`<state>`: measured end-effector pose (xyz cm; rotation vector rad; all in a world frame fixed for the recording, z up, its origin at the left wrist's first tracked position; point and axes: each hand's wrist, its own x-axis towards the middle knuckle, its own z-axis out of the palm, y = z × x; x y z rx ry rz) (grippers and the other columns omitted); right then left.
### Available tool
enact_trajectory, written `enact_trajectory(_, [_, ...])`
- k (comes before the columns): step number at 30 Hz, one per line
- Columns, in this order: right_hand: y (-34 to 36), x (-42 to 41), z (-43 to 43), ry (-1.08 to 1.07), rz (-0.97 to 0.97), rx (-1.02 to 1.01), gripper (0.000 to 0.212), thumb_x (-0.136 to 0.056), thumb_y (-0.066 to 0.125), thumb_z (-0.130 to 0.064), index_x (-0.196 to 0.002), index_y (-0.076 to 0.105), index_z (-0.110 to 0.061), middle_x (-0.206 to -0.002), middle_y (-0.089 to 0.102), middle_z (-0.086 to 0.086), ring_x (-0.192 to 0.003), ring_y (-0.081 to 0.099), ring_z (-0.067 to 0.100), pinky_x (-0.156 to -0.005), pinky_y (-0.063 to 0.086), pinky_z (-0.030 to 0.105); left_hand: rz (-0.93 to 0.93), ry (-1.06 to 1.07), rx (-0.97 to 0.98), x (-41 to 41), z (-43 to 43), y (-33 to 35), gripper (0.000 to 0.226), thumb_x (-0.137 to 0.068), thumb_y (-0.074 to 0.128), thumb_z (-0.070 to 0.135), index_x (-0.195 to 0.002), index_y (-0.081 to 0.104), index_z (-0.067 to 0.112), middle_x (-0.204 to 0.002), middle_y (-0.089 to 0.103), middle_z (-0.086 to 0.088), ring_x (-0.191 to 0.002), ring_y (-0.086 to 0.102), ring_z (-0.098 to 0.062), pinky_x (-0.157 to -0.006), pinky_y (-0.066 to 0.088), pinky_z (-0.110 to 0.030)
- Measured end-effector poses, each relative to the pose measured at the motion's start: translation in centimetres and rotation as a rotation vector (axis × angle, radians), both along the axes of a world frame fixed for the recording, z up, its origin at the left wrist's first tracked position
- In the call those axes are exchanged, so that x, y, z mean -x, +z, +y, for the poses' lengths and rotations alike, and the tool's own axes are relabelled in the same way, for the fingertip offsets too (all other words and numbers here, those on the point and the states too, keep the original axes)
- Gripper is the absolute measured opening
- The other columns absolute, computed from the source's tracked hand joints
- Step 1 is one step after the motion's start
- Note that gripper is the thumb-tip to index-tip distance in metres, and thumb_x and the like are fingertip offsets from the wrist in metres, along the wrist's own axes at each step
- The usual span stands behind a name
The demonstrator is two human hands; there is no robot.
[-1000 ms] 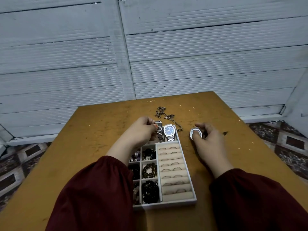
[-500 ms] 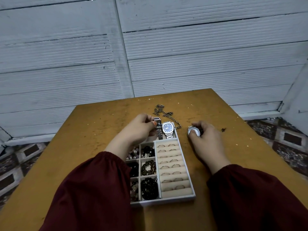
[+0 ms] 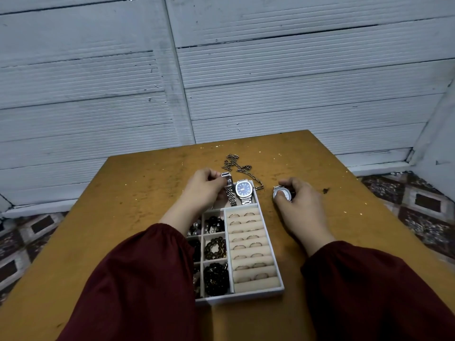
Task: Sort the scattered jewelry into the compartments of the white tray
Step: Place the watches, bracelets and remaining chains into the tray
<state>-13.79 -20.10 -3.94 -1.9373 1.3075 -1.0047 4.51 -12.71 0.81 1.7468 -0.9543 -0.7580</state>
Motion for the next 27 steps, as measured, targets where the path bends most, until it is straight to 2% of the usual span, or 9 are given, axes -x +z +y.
enact_trajectory(4, [0.1, 0.0, 0.0, -0.002, -0.003, -0.015, 0.025, -0.085, 0.061, -0.021, -0.11, 0.064, -0.018, -0.106, 0.061, -0.001, -0.102, 0.057, 0.017, -0.092, 0.048, 0.038, 0.057, 0.012, -0.005, -0.1, -0.3, -0.4, 0.009, -0.094, 0.053, 0.006, -0.086, 0.052, 0.009, -0.068, 0.054, -0.007, -0.057, 0.052, -0.017, -0.061, 0.048, -0.032])
enact_trajectory(7, [0.1, 0.0, 0.0, -0.005, -0.006, -0.014, 0.025, -0.085, 0.061, -0.022, -0.11, 0.064, -0.019, -0.106, 0.062, -0.002, -0.101, 0.057, 0.017, -0.091, 0.049, 0.039, 0.049, 0.03, 0.014, 0.0, -0.6, -0.7, 0.005, -0.093, 0.056, 0.008, -0.089, 0.054, 0.009, -0.074, 0.057, -0.009, -0.062, 0.054, -0.017, -0.063, 0.051, -0.031])
enact_trajectory(11, [0.1, 0.0, -0.1, -0.007, -0.003, -0.012, 0.025, -0.085, 0.061, -0.022, -0.11, 0.065, -0.019, -0.105, 0.062, -0.002, -0.102, 0.057, 0.017, -0.091, 0.048, 0.037, 0.023, 0.066, 0.035, 0.0, -0.8, -0.9, 0.008, -0.091, 0.059, 0.011, -0.085, 0.055, 0.01, -0.082, 0.062, -0.011, -0.068, 0.059, -0.018, -0.074, 0.054, -0.036])
enact_trajectory(16, [0.2, 0.0, 0.0, -0.006, 0.018, -0.004, 0.026, -0.086, 0.06, -0.021, -0.112, 0.065, -0.018, -0.105, 0.059, -0.005, -0.102, 0.056, 0.015, -0.092, 0.046, 0.033, 0.015, 0.13, 0.071, -0.2, -0.8, -1.2, 0.021, -0.084, 0.065, 0.002, -0.087, 0.047, 0.013, -0.086, 0.06, -0.014, -0.062, 0.06, -0.02, -0.064, 0.054, -0.033])
enact_trajectory(20, [0.2, 0.1, 0.0, -0.005, 0.019, 0.001, 0.025, -0.086, 0.06, -0.021, -0.11, 0.065, -0.018, -0.103, 0.059, -0.005, -0.102, 0.056, 0.015, -0.092, 0.046, 0.033, -0.02, 0.087, 0.073, -0.2, -0.7, -0.9, 0.025, -0.085, 0.061, -0.001, -0.099, 0.052, 0.017, -0.084, 0.06, -0.008, -0.065, 0.059, -0.019, -0.068, 0.054, -0.035])
enact_trajectory(24, [0.2, 0.0, 0.0, -0.006, 0.023, -0.006, 0.025, -0.086, 0.06, -0.022, -0.111, 0.064, -0.02, -0.104, 0.059, -0.006, -0.102, 0.056, 0.014, -0.092, 0.047, 0.036, -0.014, 0.051, 0.063, -0.3, -0.6, -0.7, 0.02, -0.087, 0.057, -0.004, -0.092, 0.061, 0.016, -0.08, 0.061, -0.007, -0.061, 0.054, -0.015, -0.067, 0.05, -0.034])
enact_trajectory(27, [0.2, 0.0, 0.0, -0.002, 0.028, -0.003, 0.025, -0.087, 0.06, -0.022, -0.112, 0.064, -0.02, -0.101, 0.055, -0.008, -0.102, 0.055, 0.014, -0.092, 0.046, 0.033, 0.003, 0.031, 0.023, -0.3, -0.3, -0.5, 0.017, -0.088, 0.057, -0.003, -0.096, 0.061, 0.011, -0.083, 0.062, -0.01, -0.061, 0.056, -0.016, -0.072, 0.053, -0.038])
